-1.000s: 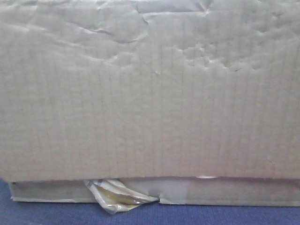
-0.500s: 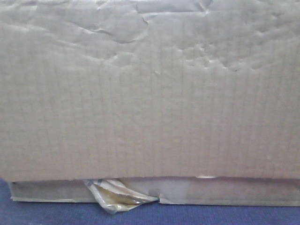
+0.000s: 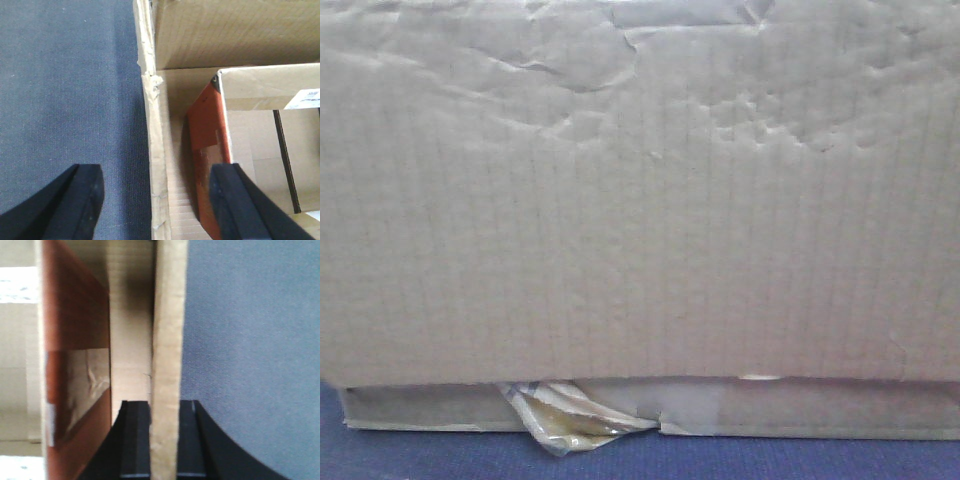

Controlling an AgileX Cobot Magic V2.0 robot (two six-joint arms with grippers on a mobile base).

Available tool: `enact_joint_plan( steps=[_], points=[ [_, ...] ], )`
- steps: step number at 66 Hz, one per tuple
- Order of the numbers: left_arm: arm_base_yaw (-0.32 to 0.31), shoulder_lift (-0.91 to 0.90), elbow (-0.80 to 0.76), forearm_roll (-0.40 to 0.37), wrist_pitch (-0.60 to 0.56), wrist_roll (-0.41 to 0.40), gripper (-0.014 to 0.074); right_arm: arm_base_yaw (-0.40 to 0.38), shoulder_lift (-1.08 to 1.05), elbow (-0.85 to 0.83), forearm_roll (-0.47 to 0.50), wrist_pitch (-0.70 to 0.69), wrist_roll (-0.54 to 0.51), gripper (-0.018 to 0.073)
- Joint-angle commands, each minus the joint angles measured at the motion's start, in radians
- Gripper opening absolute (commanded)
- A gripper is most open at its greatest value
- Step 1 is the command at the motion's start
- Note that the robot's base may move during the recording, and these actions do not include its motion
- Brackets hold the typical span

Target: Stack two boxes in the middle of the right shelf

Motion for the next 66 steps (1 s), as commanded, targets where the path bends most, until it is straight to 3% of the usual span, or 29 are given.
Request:
enact_joint_plan(
  steps=[1,38,66],
  points=[
    [0.004,0.024,0.001,0.001,-0.006,-0.001,0.0360,0.001,-0.013,0.002,-0.003,-0.009,-0.020,-0.0169],
    [0.012,0.109,0.025,0.000,-0.006,-0.035,0.0360,0.001,-0.011,0.002,-0.013,-0.009,-0.022,-0.0169],
    [0.025,0.109,0.150,-0.067,-0.006,-0.041,0.0360,0.001,-0.010,0.002,-0.017,-0.009,-0.022,-0.0169]
  ],
)
